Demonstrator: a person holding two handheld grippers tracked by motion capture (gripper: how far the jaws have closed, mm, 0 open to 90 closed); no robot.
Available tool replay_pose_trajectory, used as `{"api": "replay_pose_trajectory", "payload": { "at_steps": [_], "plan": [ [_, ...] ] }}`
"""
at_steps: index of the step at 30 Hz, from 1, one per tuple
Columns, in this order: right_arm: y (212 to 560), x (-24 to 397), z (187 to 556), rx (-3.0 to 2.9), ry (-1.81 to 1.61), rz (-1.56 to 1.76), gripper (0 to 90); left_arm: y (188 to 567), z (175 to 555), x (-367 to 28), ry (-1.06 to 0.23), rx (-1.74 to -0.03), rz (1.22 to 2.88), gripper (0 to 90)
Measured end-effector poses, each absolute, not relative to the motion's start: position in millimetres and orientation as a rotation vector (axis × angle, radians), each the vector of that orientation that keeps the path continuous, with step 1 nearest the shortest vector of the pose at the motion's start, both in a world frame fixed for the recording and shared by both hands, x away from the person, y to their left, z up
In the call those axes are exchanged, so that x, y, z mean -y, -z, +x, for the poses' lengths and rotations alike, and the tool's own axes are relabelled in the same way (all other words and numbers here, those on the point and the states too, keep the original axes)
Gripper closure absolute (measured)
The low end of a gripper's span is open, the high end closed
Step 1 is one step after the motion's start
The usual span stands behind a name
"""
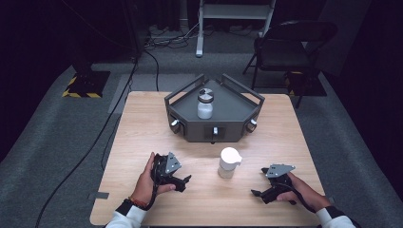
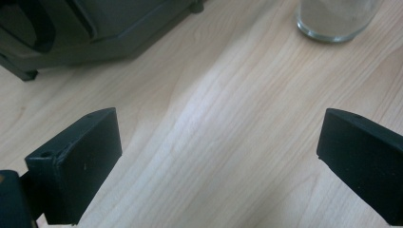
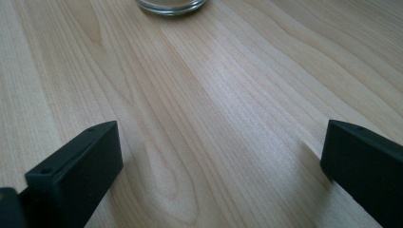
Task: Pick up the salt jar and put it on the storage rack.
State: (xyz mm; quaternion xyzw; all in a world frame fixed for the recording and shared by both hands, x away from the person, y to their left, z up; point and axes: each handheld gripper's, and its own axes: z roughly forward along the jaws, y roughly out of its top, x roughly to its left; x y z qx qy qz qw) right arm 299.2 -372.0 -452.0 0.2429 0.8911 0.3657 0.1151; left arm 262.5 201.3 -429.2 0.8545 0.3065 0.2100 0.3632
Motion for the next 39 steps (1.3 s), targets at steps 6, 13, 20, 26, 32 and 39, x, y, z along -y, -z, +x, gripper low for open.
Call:
{"api": "replay_pose_trajectory", "payload": {
  "at_steps": [6, 13, 20, 26, 32, 39],
  "plan": [
    [452, 372, 300, -2.613, -1.072, 0.71, 0.0, 433, 265, -204, -0.53, -0.811, 2.215, 0.6],
    [452, 372, 299, -2.612, -1.072, 0.71, 0.0, 440, 274, -202, -0.499, -0.818, 2.257, 0.8],
    [452, 372, 299, -2.611, -1.072, 0.71, 0.0, 445, 282, -197, -0.469, -0.828, 2.32, 0.9],
    [452, 372, 299, -2.611, -1.072, 0.71, 0.0, 451, 285, -204, -0.43, -0.853, 2.281, 0.3],
    [452, 372, 299, -2.611, -1.072, 0.71, 0.0, 456, 288, -212, -0.391, -0.858, 2.247, 0.2],
    [452, 372, 299, -2.611, -1.071, 0.712, 0.0, 458, 292, -217, -0.348, -0.854, 2.238, 0.0]
  ]
}}
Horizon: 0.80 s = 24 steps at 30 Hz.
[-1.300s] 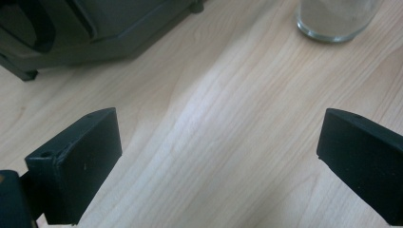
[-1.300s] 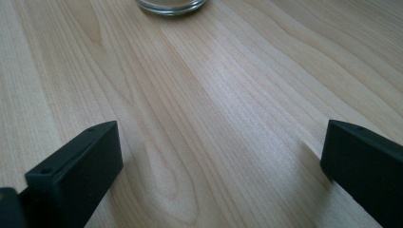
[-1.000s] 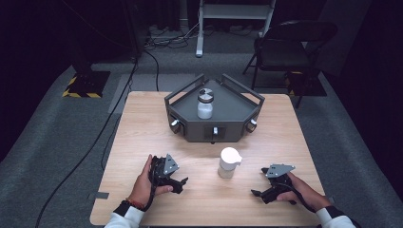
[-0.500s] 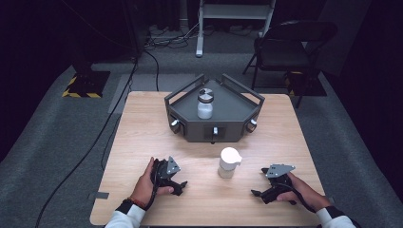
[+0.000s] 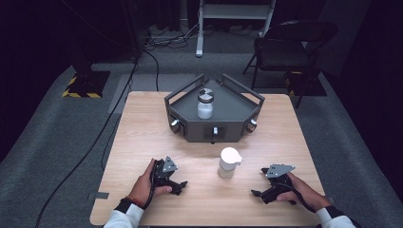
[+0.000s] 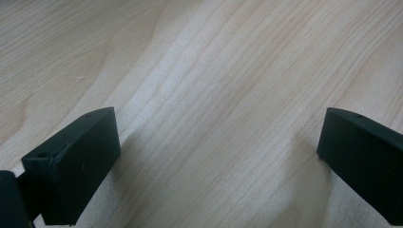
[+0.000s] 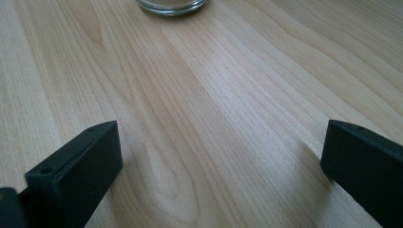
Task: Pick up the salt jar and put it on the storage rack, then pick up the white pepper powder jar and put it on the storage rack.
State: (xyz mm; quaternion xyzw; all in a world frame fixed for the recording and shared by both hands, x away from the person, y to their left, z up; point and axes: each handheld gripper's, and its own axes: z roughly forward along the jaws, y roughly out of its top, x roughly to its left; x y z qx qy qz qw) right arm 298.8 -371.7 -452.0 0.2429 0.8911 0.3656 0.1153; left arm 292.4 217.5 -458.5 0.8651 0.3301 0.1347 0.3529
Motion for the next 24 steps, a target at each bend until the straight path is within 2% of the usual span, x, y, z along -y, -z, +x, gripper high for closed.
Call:
{"api": "replay_pose_trajectory", "payload": {
  "at_steps": [24],
  "plan": [
    [451.9, 371.8, 299.9, -2.615, -1.073, 0.705, 0.0, 458.4, 297.7, -220.6, -0.336, -0.827, 2.246, 0.0]
  ]
}}
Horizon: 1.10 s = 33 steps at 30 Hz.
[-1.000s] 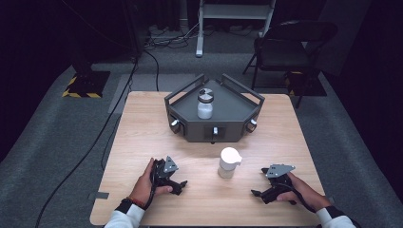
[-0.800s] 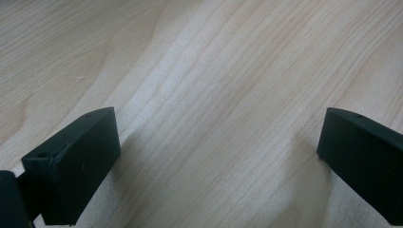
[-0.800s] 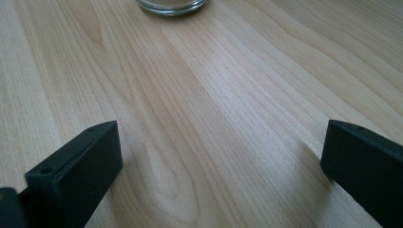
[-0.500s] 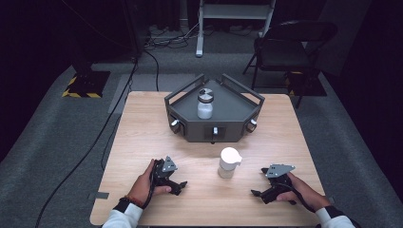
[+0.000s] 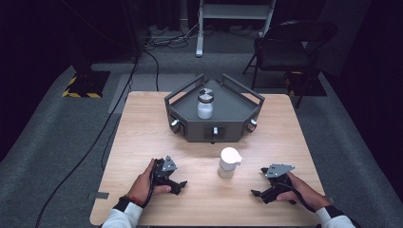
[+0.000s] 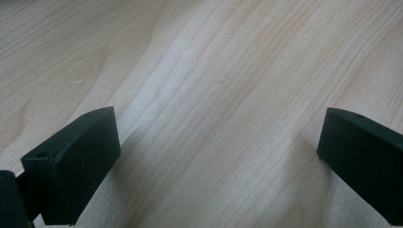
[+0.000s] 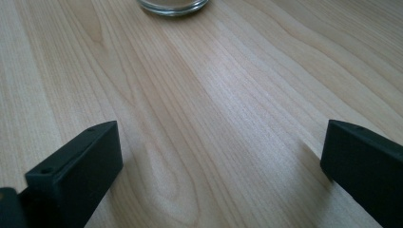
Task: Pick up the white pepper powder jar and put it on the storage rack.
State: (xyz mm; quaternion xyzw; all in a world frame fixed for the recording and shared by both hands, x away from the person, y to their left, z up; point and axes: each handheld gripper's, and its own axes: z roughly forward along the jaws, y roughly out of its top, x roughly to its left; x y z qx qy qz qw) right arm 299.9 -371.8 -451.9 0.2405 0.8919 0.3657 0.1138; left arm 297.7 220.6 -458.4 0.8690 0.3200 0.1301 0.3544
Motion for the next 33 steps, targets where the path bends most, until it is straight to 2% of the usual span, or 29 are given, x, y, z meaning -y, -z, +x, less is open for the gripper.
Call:
{"api": "replay_pose_trajectory", "payload": {
  "at_steps": [24, 33],
  "plan": [
    [447, 366, 300, -2.622, -1.037, 0.689, 0.7, 458, 297, -220, -0.34, -0.835, 2.243, 0.0],
    [440, 366, 290, -2.507, -1.171, 0.706, 1.4, 458, 297, -220, -0.339, -0.835, 2.243, 0.0]
  ]
}}
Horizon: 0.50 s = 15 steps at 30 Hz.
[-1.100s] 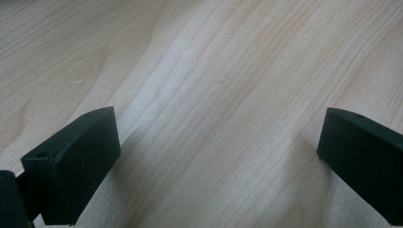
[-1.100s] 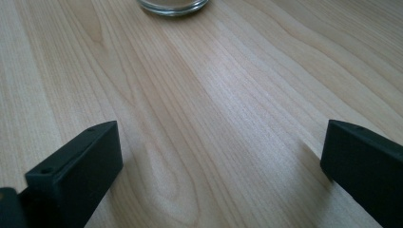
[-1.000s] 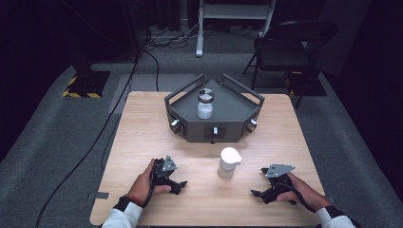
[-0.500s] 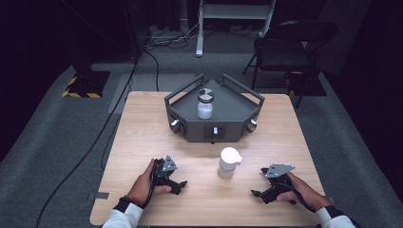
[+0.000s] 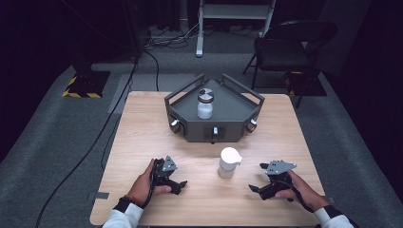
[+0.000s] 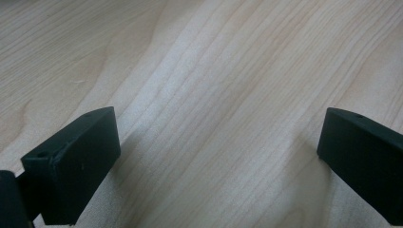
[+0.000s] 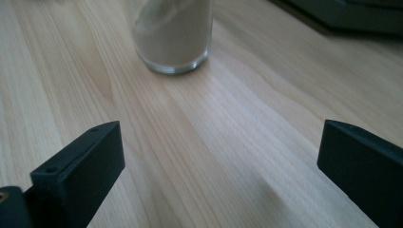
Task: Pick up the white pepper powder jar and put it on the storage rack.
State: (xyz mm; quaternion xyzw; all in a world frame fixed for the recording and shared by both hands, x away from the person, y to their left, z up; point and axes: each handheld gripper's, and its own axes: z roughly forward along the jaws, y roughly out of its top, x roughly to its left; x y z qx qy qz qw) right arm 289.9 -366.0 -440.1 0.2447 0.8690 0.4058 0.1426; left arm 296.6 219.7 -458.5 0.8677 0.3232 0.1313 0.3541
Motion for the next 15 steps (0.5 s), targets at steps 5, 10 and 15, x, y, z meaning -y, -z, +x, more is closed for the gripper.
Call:
{"api": "replay_pose_trajectory", "payload": {
  "at_steps": [5, 10, 15],
  "plan": [
    [435, 358, 287, -2.469, -1.219, 0.697, 1.4, 459, 297, -220, -0.34, -0.835, 2.243, 0.0],
    [429, 353, 286, -2.433, -1.249, 0.682, 1.3, 458, 297, -219, -0.34, -0.838, 2.244, 0.0],
    [422, 347, 289, -2.431, -1.267, 0.659, 1.3, 458, 297, -218, -0.34, -0.838, 2.244, 0.0]
  ]
}}
